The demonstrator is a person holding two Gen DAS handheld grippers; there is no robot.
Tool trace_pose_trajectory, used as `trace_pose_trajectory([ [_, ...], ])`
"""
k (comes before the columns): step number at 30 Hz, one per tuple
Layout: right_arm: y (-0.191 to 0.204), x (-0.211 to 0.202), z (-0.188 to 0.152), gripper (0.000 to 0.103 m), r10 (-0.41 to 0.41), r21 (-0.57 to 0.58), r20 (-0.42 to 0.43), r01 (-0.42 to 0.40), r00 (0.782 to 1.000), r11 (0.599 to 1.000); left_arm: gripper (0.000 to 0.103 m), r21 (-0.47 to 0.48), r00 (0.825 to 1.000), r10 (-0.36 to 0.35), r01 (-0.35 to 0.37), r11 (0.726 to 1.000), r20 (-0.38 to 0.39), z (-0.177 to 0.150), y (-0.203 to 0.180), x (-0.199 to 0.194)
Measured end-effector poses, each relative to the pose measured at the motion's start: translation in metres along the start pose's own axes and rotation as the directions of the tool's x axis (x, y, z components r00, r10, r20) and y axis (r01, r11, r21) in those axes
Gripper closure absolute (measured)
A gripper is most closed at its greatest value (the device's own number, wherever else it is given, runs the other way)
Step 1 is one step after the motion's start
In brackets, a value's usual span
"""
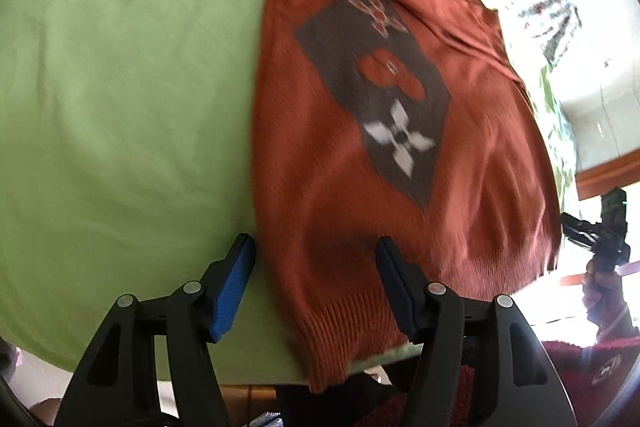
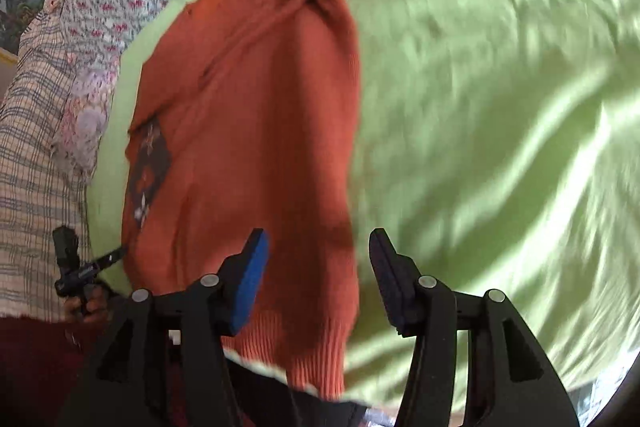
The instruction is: Fold small clothes
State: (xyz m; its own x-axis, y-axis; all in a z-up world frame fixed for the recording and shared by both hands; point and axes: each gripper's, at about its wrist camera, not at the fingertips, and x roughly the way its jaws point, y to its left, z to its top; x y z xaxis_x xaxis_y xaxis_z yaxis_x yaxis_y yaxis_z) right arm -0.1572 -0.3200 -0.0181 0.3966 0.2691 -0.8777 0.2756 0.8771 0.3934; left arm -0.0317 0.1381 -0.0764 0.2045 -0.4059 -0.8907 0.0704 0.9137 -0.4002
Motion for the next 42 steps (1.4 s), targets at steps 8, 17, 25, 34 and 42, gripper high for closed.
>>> trace_pose_trajectory([
  [8,-0.022,0.008,-0.025,0.048,0.152,0.130,0.067,-0.159,0.986,0.979,0.048,0.069,0.999,-0.034,0.036,0.997,-0.022,-0.005,-0.010,0.003],
  [17,0.002,0.014,-0.033,0.095,0.066,-0.035,-0.014,-0.067,0.998,0.997,0.099,0.128,0.999,-0.048,0.047,0.991,0.012,-0.011,-0.011,-0.002],
  [25,-0.011,-0.002,-0.040,0.094,0.179,0.017,0.048,-0.180,0.983,0.984,0.089,0.047,0.988,-0.145,0.147,0.988,-0.051,-0.019,0.008,-0.002],
  [34,-0.004,0.018,-0.050,0.096,0.185,0.011,-0.041,-0.185,0.982,0.983,0.097,0.115,0.986,-0.160,0.163,0.980,-0.036,-0.024,-0.008,0.005],
  [42,0.004,-0.025,-0.022,0.096,0.291,0.035,0.131,-0.297,0.948,0.954,0.098,0.112,0.969,-0.193,0.177,0.978,0.152,0.015,-0.019,-0.057],
])
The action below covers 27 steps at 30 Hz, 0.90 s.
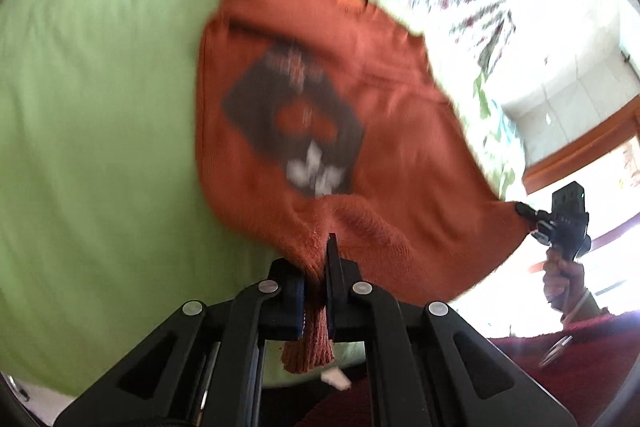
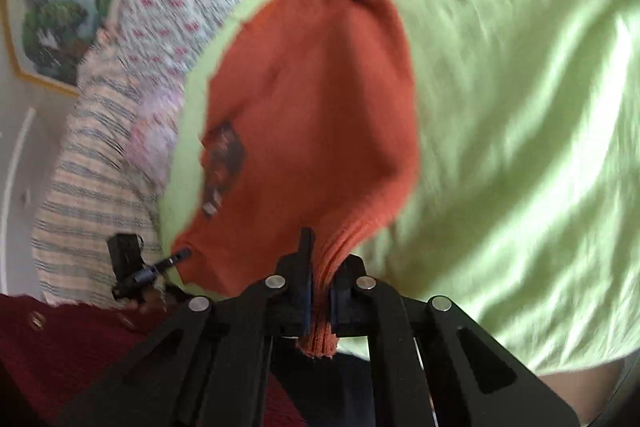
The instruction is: Fold small clothes
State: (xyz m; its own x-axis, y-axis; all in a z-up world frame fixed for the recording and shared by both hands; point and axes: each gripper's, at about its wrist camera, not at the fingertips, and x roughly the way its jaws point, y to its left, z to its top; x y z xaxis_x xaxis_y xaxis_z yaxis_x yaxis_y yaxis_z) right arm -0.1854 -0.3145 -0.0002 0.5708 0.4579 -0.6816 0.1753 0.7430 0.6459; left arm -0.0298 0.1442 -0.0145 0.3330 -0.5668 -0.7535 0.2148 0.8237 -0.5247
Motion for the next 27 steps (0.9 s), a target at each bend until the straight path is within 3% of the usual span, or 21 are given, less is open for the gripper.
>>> trace_pose_trajectory([
  [8,0.052,-0.001,0.097,0.096,0.106,-0.082,0.161,-0.094,0.981,0.992,0.098,-0.014,0.979,-0.024,0.028,1.000,0.200,0.097,-0.007,-0.014],
  [13,0.067,0.023,0.175,0.096,0.082,-0.131,0.199,-0.056,0.977,0.990,0.098,-0.041,0.957,0.029,-0.018,0.999,0.287,0.173,-0.007,0.016],
  [21,0.056,0.079,0.283,0.096,0.016,-0.128,0.201,0.010,0.980,0.992,0.098,-0.105,0.949,0.115,-0.088,0.991,0.292,0.250,0.020,0.076],
  [27,0.046,0.119,0.331,0.096,-0.033,-0.137,0.165,0.056,0.986,0.989,0.098,-0.163,0.952,0.156,-0.115,0.980,0.264,0.285,0.042,0.112],
])
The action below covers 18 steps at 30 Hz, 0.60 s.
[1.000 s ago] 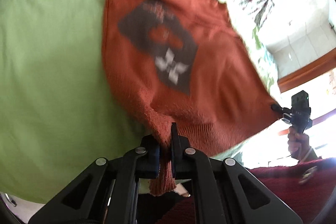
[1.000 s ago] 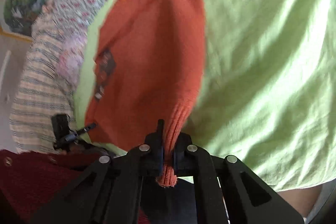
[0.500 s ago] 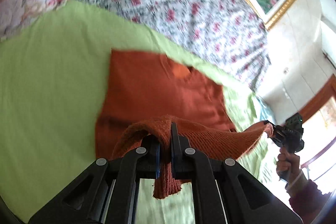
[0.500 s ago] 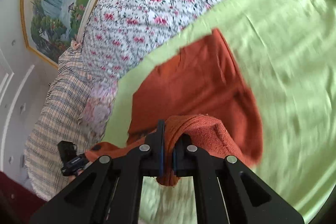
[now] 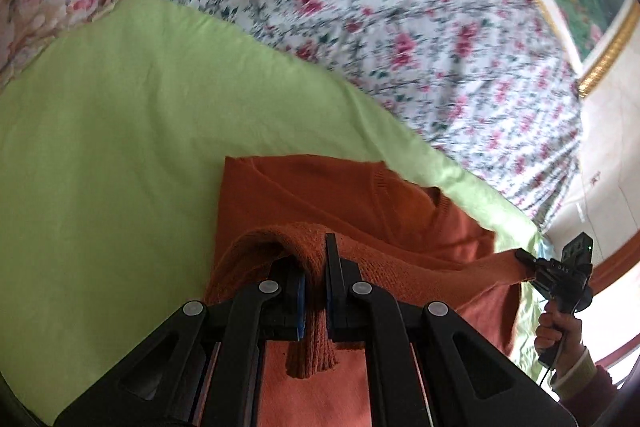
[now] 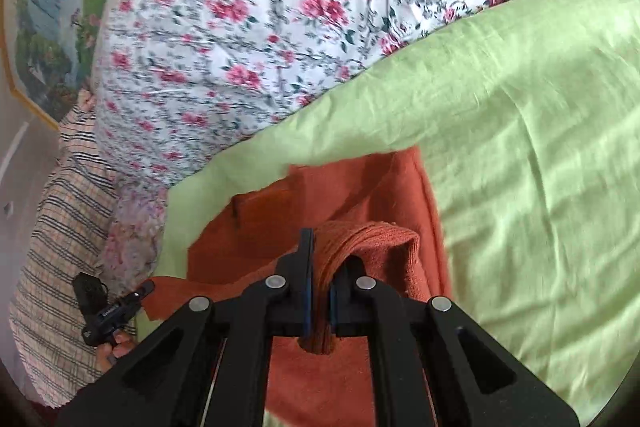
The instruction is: Fold small clothes
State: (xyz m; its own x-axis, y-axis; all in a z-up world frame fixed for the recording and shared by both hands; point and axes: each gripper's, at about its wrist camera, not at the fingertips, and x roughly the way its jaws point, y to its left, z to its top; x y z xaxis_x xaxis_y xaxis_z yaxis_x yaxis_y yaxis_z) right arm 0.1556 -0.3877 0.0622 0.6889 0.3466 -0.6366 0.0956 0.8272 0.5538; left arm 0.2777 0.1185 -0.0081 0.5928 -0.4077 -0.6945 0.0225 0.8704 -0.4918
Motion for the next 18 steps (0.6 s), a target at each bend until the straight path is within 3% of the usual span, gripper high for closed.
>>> trace_pose_trajectory([
  [6,-0.024,0.047,0.007,0.096,-0.077,0.000,-0.071,0.077,0.995,0.997,0.096,-0.067,0.996,0.072,-0.075,0.995,-0.045,0.008,0.022,0.051],
  [9,-0.035,0.061,0.009,0.096,-0.093,0.009,-0.093,0.094,0.991,0.995,0.092,-0.101,0.995,0.072,-0.078,0.992,-0.067,0.006,0.028,0.061],
  [10,-0.037,0.063,0.009,0.095,-0.094,0.016,-0.101,0.097,0.990,0.995,0.088,-0.102,0.995,0.070,-0.076,0.992,-0.068,0.004,0.026,0.058],
  [12,-0.037,0.059,0.009,0.094,-0.088,0.034,-0.108,0.093,0.990,0.995,0.063,-0.087,0.996,0.059,-0.065,0.994,-0.073,-0.003,0.020,0.049],
  [15,-0.027,0.038,0.003,0.075,-0.103,0.033,-0.058,0.105,0.993,0.994,0.052,-0.034,0.996,0.027,-0.030,0.999,-0.085,-0.026,0.000,0.031],
  [16,-0.022,0.029,0.000,0.063,-0.103,0.025,-0.031,0.103,0.994,0.994,0.052,-0.012,0.993,0.007,-0.008,1.000,-0.117,-0.040,-0.009,0.030],
  [18,-0.008,0.013,-0.014,0.056,-0.053,0.000,0.012,0.053,0.999,0.999,0.052,0.008,0.984,-0.032,0.034,0.999,-0.173,-0.059,-0.021,0.034],
])
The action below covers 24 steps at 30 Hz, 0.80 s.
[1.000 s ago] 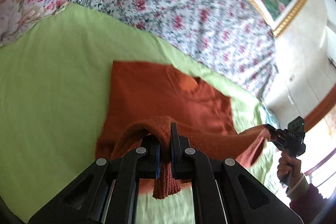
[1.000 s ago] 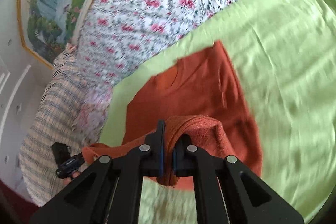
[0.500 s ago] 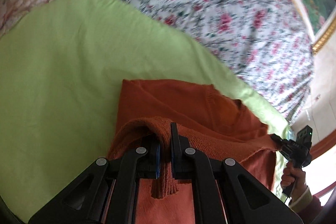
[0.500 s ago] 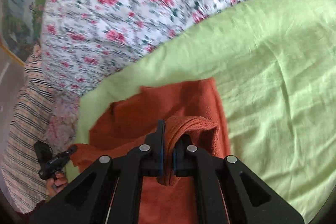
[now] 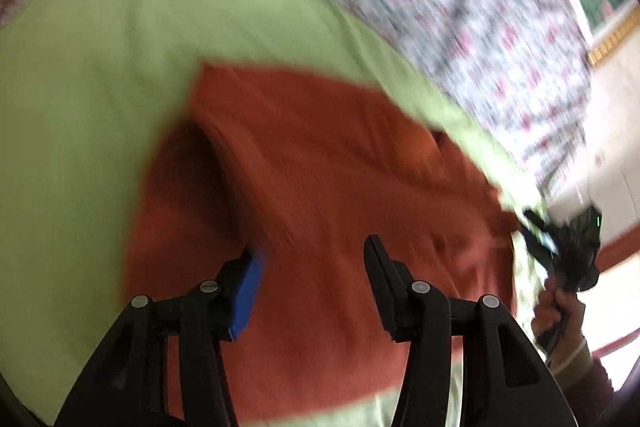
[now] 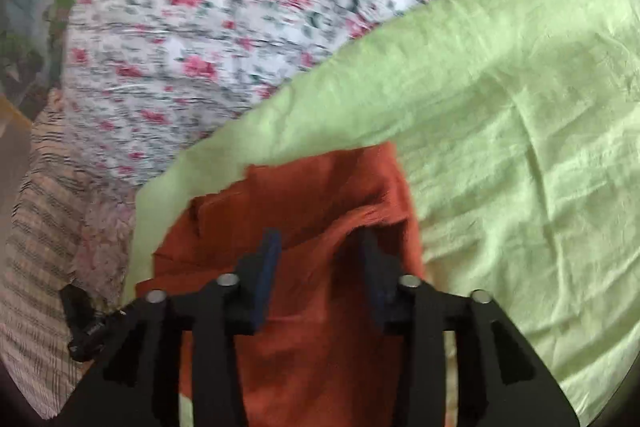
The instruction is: Fold small clothes
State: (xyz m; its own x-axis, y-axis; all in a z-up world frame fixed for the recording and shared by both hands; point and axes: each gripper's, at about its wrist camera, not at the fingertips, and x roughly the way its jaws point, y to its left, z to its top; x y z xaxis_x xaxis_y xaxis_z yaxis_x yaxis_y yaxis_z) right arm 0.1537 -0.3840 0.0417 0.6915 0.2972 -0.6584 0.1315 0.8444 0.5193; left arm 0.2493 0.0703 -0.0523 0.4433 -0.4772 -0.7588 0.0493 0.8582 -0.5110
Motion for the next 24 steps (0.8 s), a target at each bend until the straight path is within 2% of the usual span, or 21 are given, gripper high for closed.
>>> trace_pose_trajectory([
  [2,0.014,-0.003,-0.016,0.056,0.045,-0.040,-0.026,-0.046,0.999,0.998,0.052,0.042,0.996,-0.034,0.037,0.998,-0.084,-0.019,-0.016,0.019],
  [4,0.030,0.011,-0.037,0.056,0.089,-0.109,-0.139,-0.104,0.986,0.989,0.052,0.103,0.994,0.008,0.004,0.995,-0.113,-0.027,-0.028,0.034],
  [5,0.037,0.019,-0.045,0.056,0.077,-0.150,-0.192,-0.107,0.978,0.983,0.052,0.124,0.994,0.022,-0.008,0.992,-0.111,-0.025,-0.031,0.039],
  [7,0.051,0.043,-0.064,0.056,-0.006,-0.277,-0.308,-0.084,0.951,0.957,0.052,0.130,0.995,0.017,-0.004,0.992,-0.099,-0.012,-0.032,0.045],
  [9,0.057,0.062,-0.073,0.057,-0.107,-0.397,-0.360,-0.048,0.927,0.917,0.054,0.119,0.997,0.025,-0.016,0.993,-0.075,0.007,-0.027,0.048],
  [11,0.056,0.069,-0.064,0.059,-0.118,-0.438,-0.343,-0.047,0.932,0.898,0.054,0.107,0.998,0.056,-0.051,0.993,-0.041,0.032,-0.020,0.052],
  [14,0.047,0.076,-0.030,0.060,-0.148,-0.430,-0.265,0.020,0.953,0.903,0.054,0.064,0.993,0.111,-0.112,0.992,0.028,0.067,-0.008,0.049],
  [17,0.036,0.071,0.007,0.058,-0.203,-0.376,-0.121,0.144,0.972,0.915,0.053,-0.011,0.984,0.141,-0.140,0.990,0.106,0.094,0.001,0.034],
  [18,0.030,0.066,0.020,0.058,-0.209,-0.328,-0.078,0.173,0.975,0.929,0.050,-0.034,0.981,0.145,-0.142,0.989,0.128,0.098,0.004,0.028],
  [21,0.013,0.047,0.041,0.058,-0.180,-0.197,-0.003,0.176,0.984,0.965,0.042,-0.086,0.964,0.181,-0.167,0.982,0.197,0.099,0.010,0.004],
  [24,0.013,0.033,0.034,0.058,-0.192,-0.173,0.020,0.192,0.981,0.966,0.041,-0.131,0.961,0.179,-0.154,0.979,0.211,0.083,0.021,-0.014],
])
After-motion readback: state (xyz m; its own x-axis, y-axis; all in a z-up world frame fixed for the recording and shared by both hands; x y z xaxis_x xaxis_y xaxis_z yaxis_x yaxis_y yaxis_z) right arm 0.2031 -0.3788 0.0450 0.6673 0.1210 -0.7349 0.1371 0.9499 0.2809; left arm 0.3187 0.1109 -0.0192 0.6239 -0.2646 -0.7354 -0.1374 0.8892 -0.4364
